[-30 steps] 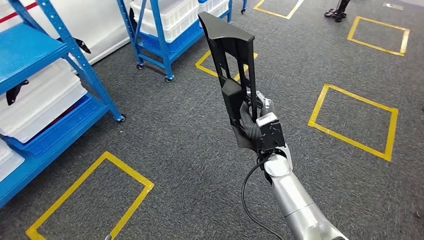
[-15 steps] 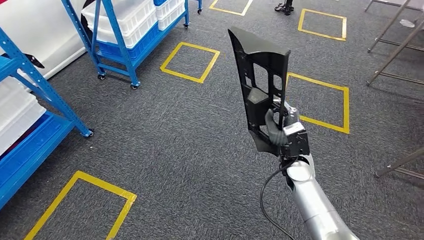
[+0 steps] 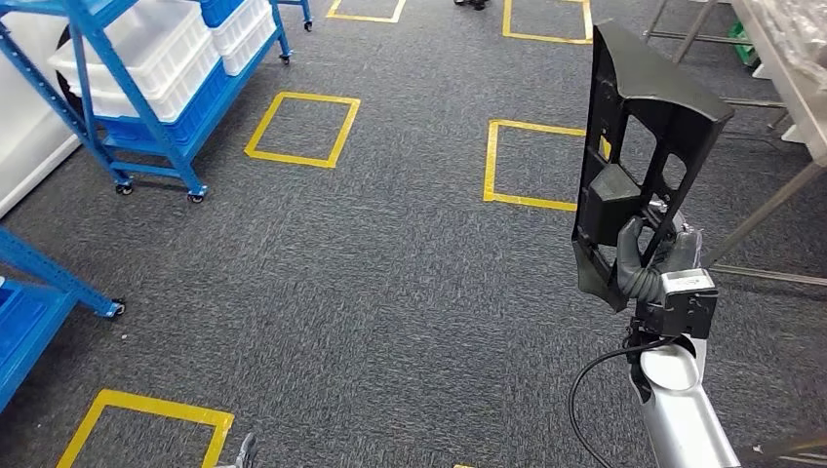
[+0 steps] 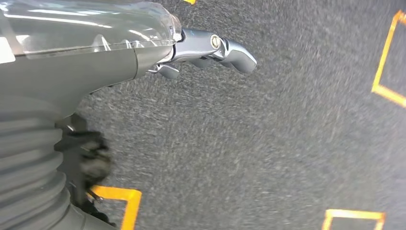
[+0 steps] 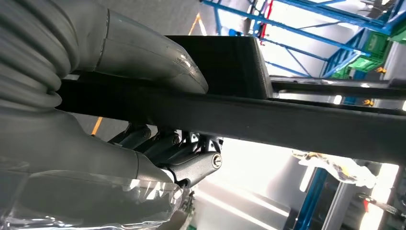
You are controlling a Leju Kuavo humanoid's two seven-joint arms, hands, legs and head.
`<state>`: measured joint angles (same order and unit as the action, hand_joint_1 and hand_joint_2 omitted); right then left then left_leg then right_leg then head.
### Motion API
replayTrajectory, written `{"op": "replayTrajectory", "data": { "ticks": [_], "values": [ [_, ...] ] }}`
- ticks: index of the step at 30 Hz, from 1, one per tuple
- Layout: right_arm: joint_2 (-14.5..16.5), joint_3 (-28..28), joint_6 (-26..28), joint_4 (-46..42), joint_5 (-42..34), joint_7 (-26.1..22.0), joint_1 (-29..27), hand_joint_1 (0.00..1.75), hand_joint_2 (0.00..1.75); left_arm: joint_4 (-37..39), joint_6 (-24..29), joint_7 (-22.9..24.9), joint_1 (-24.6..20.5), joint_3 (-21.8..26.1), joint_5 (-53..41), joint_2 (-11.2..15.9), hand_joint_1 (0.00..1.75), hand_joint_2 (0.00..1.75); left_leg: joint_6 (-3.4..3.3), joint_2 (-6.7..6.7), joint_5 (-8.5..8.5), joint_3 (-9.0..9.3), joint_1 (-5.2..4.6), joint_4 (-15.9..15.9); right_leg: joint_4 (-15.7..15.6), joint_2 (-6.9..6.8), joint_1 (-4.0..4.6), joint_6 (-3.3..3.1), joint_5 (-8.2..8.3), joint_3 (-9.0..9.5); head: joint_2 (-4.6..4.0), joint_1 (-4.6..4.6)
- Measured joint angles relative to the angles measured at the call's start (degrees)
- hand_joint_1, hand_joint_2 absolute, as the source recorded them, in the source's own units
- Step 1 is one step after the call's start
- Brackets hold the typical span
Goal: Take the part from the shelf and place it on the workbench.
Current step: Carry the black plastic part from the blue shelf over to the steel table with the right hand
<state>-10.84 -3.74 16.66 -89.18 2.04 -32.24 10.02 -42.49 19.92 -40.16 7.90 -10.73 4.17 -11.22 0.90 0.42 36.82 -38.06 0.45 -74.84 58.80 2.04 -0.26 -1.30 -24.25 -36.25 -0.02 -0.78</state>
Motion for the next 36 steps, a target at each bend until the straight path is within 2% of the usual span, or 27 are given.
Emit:
{"op": "replayTrajectory", "data": {
  "ticks": [1, 2, 3, 5, 6, 7, 8, 9, 10, 12, 14, 16, 17, 18, 20, 22, 23, 25, 26, 28, 29, 30, 31, 32, 33, 34, 36],
  "values": [
    [-0.09, -0.24, 0.03, -0.27, 0.16, 0.35, 0.00, 1.75, 1.75, 0.08, 0.07, 0.01, -0.03, -0.04, -0.09, 0.01, 0.00, 1.75, -0.12, -0.10, -0.41, -0.61, -0.02, -0.66, 0.04, 0.70, 0.11, -0.03, -0.01, 0.02, 0.00, -0.01],
    [-0.34, -0.57, -0.04, -0.69, 0.21, 0.92, 0.06, 1.75, 1.75, 0.19, 0.04, 0.01, -0.19, -0.05, -0.08, 0.01, 0.00, 1.75, -0.32, -0.22, -1.76, -0.33, -0.06, 0.62, 0.11, 1.37, 0.19, -0.03, -0.01, 0.05, 0.00, 0.00],
    [-0.73, -1.03, -0.25, -1.27, 0.16, 1.67, 0.18, 1.75, 1.75, 0.40, 0.00, 0.01, -0.49, -0.05, -0.05, 0.01, 0.00, 1.75, -0.62, -0.59, -3.80, 0.63, -0.15, 3.36, 0.19, 2.07, 0.24, -0.02, -0.03, 0.11, 0.00, 0.00],
    [-1.72, -2.17, -1.05, -2.56, -0.04, 3.29, 0.64, 1.75, 1.75, 1.57, 0.10, 0.01, -1.69, -0.08, -0.13, 0.00, 0.00, 1.75, -1.38, -2.94, -8.03, 3.57, -0.24, 10.96, 0.39, 3.36, 0.27, 0.14, -0.06, 0.10, 0.00, 0.01],
    [-2.16, -2.75, -1.52, -3.08, -0.15, 3.90, 0.81, 1.75, 1.75, 2.47, 0.27, 0.02, -2.51, -0.19, -0.42, -0.02, 0.00, 1.75, -1.59, -4.08, -9.18, 4.74, -0.28, 13.79, 0.46, 3.95, 0.19, 0.37, -0.02, -0.02, 0.00, 0.00],
    [-2.65, -3.35, -1.85, -3.54, -0.28, 4.34, 0.76, 1.75, 1.75, 3.43, 0.58, 0.02, -3.30, -0.46, -0.99, -0.04, 0.00, 1.75, -1.73, -4.84, -9.61, 5.42, -0.33, 15.43, 0.47, 4.50, 0.03, 0.71, 0.07, -0.19, 0.00, 0.00],
    [-3.17, -3.98, -2.05, -4.01, -0.41, 4.61, 0.34, 1.75, 1.75, 4.23, 1.00, 0.02, -4.00, -0.91, -1.80, -0.07, 0.00, 1.75, -1.79, -4.87, -9.51, 5.68, -0.41, 15.98, 0.42, 5.07, -0.15, 1.13, 0.21, -0.36, 0.00, 0.00],
    [-3.69, -4.68, -2.13, -4.56, -0.51, 4.68, -0.49, 1.75, 1.75, 4.72, 1.53, 0.01, -4.62, -1.51, -2.65, -0.14, 0.00, 1.75, -1.93, -4.39, -9.65, 5.82, -0.49, 16.31, 0.28, 5.62, -0.31, 1.58, 0.36, -0.46, 0.00, 0.00],
    [-4.19, -5.52, -2.15, -5.25, -0.57, 4.60, -1.67, 1.75, 1.75, 5.14, 2.01, 0.01, -5.24, -2.18, -3.41, -0.23, 0.00, 1.75, -2.17, -3.83, -9.92, 6.02, -0.46, 16.77, 0.33, 5.51, -0.42, 1.91, 0.36, -0.52, 0.00, 0.01],
    [-4.66, -7.32, -2.28, -6.78, -0.27, 3.92, -4.00, 1.75, 1.75, 6.16, 2.43, 0.02, -6.68, -3.32, -4.15, -0.40, 0.00, 1.75, -2.71, -2.61, -10.49, 6.57, -0.31, 17.91, 2.29, 2.96, -0.28, 2.47, -0.93, -1.49, 0.00, 0.03],
    [-4.52, -8.64, -2.39, -7.97, 0.20, 3.11, -5.56, 1.75, 1.75, 7.44, 2.44, 0.21, -7.90, -3.96, -4.44, -0.39, 0.00, 1.75, -3.03, -1.00, -10.64, 6.89, -0.37, 18.45, 8.18, -0.23, -0.51, 3.14, -3.98, -4.58, 0.00, 0.05],
    [-4.20, -9.30, -2.42, -8.68, 0.56, 2.40, -7.04, 1.75, 1.75, 8.61, 2.76, 0.72, -8.77, -4.21, -4.72, -0.26, 0.00, 1.75, -3.02, 0.83, -10.43, 6.93, -0.38, 18.44, 13.41, -1.24, -1.22, 3.94, -5.67, -7.49, 0.00, 0.05],
    [-4.04, -9.46, -2.44, -8.85, 0.81, 2.08, -7.69, 1.75, 1.75, 9.24, 2.96, 0.97, -9.18, -4.25, -4.79, -0.17, 0.00, 1.75, -2.87, 1.68, -10.27, 6.95, -0.35, 18.39, 13.55, -1.56, -1.61, 4.30, -5.12, -7.66, 0.00, 0.05],
    [-3.90, -9.51, -2.48, -8.89, 1.12, 1.76, -8.09, 1.75, 1.75, 9.82, 3.11, 1.13, -9.61, -4.25, -4.77, -0.08, 0.00, 1.75, -2.64, 2.52, -10.06, 6.99, -0.29, 18.30, 11.67, -2.01, -1.99, 4.64, -3.74, -6.76, 0.00, 0.05],
    [-3.67, -9.31, -2.39, -8.70, 1.91, 1.19, -8.07, 1.75, 1.75, 10.90, 3.30, 1.06, -10.42, -4.16, -4.48, 0.16, 0.00, 1.75, -1.87, 4.07, -9.42, 7.03, -0.34, 17.89, 5.01, -4.51, -2.40, 5.11, -0.65, -3.13, 0.00, 0.05],
    [-3.46, -8.83, -1.90, -8.40, 2.87, 0.85, -7.59, 1.75, 1.75, 11.82, 3.33, 0.65, -11.07, -3.80, -3.93, 0.45, 0.00, 1.75, -0.97, 5.40, -8.62, 7.23, -0.55, 17.47, 0.97, -6.30, -2.18, 4.60, 0.45, -0.93, 0.00, 0.03],
    [-3.39, -8.59, -1.55, -8.26, 3.30, 0.81, -7.29, 1.75, 1.75, 12.25, 3.26, 0.48, -11.31, -3.52, -3.70, 0.58, 0.00, 1.75, -0.55, 6.05, -8.33, 7.48, -0.62, 17.47, 0.79, -6.17, -1.89, 4.04, 0.20, -0.86, 0.00, 0.02],
    [-3.35, -8.24, -1.06, -8.12, 3.71, 0.87, -6.91, 1.75, 1.75, 13.06, 2.99, 0.39, -11.76, -2.99, -3.55, 0.72, 0.00, 1.75, 0.24, 6.84, -7.88, 8.23, -0.37, 17.51, 0.72, -4.73, -1.67, 3.00, 0.08, -0.83, 0.00, -0.01],
    [-3.37, -8.15, -0.93, -8.10, 3.73, 0.91, -6.71, 1.75, 1.75, 13.49, 2.86, 0.42, -11.98, -2.77, -3.57, 0.75, 0.00, 1.75, 0.54, 6.02, -7.34, 8.27, -0.16, 16.96, 0.64, -4.11, -1.64, 2.53, 0.06, -0.72, 0.00, -0.02],
    [-3.36, -7.85, -0.80, -8.09, 3.67, 0.99, -6.09, 1.75, 1.75, 14.53, 2.80, 0.48, -12.27, -2.38, -3.86, 0.87, 0.00, 1.75, 0.76, 2.79, -4.74, 6.42, 0.17, 12.54, 0.43, -2.87, -1.60, 1.63, 0.11, -0.50, 0.00, -0.03],
    [-3.31, -7.64, -0.73, -8.08, 3.61, 1.03, -5.81, 1.75, 1.75, 15.17, 2.86, 0.50, -12.30, -2.22, -4.04, 1.00, 0.00, 1.75, 0.65, 1.22, -2.93, 4.46, 0.15, 8.62, 0.44, -2.20, -1.36, 1.31, 0.07, -0.48, 0.00, -0.03],
    [-3.24, -7.42, -0.68, -8.05, 3.57, 1.09, -5.67, 1.75, 1.75, 15.80, 2.92, 0.52, -12.27, -2.05, -4.21, 1.15, 0.00, 1.75, 0.51, 0.44, -1.42, 2.21, 0.11, 4.52, 0.46, -1.44, -1.09, 1.07, 0.03, -0.47, 0.00, -0.03],
    [-3.17, -7.23, -0.63, -8.03, 3.53, 1.14, -5.70, 1.75, 1.75, 16.39, 2.95, 0.54, -12.22, -1.87, -4.30, 1.32, 0.00, 1.75, 0.31, 0.06, -0.75, 0.31, 0.04, 1.42, 0.48, -0.61, -0.80, 0.92, -0.02, -0.43, 0.00, -0.03],
    [-3.13, -7.08, -0.59, -8.00, 3.50, 1.21, -5.81, 1.75, 1.75, 16.91, 2.93, 0.55, -12.20, -1.67, -4.33, 1.49, 0.00, 1.75, 0.03, -0.13, -1.20, -0.77, -0.06, 0.23, 0.52, 0.23, -0.54, 0.81, -0.07, -0.36, 0.00, -0.03],
    [-3.10, -6.95, -0.56, -7.97, 3.50, 1.27, -5.91, 1.75, 1.75, 17.31, 2.91, 0.55, -12.20, -1.49, -4.35, 1.65, 0.00, 1.75, -0.37, -0.39, -2.86, -0.72, -0.20, 1.48, 0.55, 1.11, -0.34, 0.73, -0.12, -0.25, 0.00, -0.03],
    [-3.08, -6.84, -0.55, -7.96, 3.49, 1.30, -5.98, 1.75, 1.75, 17.62, 2.89, 0.55, -12.23, -1.38, -4.35, 1.79, 0.00, 1.75, -0.84, -0.90, -5.23, 0.30, -0.40, 4.67, 0.57, 1.97, -0.23, 0.69, -0.15, -0.11, 0.00, -0.03],
    [-3.03, -6.56, -0.43, -7.93, 3.49, 1.32, -5.99, 1.75, 1.75, 18.15, 2.86, 0.55, -12.32, -1.19, -4.35, 2.08, 0.00, 1.75, -1.72, -3.52, -9.15, 3.14, -0.72, 12.34, 0.61, 3.58, -0.22, 0.76, -0.21, 0.00, 0.00, -0.03]
  ]
}}
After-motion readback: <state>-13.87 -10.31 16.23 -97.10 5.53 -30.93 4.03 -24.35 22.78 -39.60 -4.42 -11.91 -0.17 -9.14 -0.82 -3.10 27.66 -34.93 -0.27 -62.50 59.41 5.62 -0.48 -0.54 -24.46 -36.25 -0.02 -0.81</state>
